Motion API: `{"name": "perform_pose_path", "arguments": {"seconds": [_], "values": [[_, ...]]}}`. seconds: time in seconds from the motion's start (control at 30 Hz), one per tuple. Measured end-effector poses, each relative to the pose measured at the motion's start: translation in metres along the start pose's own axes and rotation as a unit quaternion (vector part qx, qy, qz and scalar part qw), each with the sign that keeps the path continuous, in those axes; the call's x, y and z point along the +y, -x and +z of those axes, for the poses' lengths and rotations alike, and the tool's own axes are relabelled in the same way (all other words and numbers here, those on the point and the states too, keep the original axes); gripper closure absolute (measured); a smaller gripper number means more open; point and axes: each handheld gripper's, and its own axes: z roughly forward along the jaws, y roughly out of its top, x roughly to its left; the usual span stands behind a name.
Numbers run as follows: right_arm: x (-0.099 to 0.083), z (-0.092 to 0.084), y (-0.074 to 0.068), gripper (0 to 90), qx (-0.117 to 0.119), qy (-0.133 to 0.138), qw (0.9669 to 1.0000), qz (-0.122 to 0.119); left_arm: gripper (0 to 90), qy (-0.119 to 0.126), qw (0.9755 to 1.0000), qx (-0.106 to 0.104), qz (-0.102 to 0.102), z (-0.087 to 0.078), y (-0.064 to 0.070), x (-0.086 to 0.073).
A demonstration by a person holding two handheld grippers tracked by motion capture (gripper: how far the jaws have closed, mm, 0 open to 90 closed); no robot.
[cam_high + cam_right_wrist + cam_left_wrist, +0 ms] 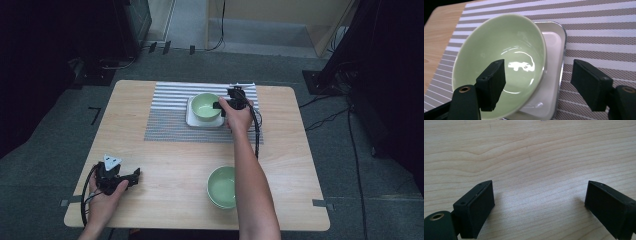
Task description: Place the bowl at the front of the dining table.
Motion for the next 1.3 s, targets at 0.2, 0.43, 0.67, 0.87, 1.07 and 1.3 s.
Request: {"name": "perform_pose_path", "arguments": {"seconds": [0.2,0.43,0.67,0.87,1.07,1.3], "values": [[-0.006,-0.012,0.003,29.2,0.022,0.012,0.9995,-0.021,8.3,0.0,1.0,0.0,0.0,0.0,0.0,0.0],[-0.014,-0.022,0.006,28.3,0.036,0.016,0.9983,-0.044,8.3,0.0,1.0,0.001,0.0,0.0,0.0,0.0],[-0.02,-0.032,0.005,18.0,0.01,0.032,0.9974,-0.064,8.3,0.0,1.0,0.001,0.0,0.0,0.0,0.0],[-0.025,-0.04,0.009,16.7,0.013,0.04,0.9971,-0.064,8.3,0.0,1.0,0.001,0.0,0.0,0.0,0.0],[-0.033,-0.049,0.013,16.2,0.032,0.049,0.9964,-0.062,8.3,0.0,1.0,0.001,0.0,0.0,0.0,0.0],[-0.042,-0.06,0.018,16.5,0.034,0.071,0.9946,-0.068,8.3,0.0,1.0,0.001,0.0,0.0,0.0,0.0]]}}
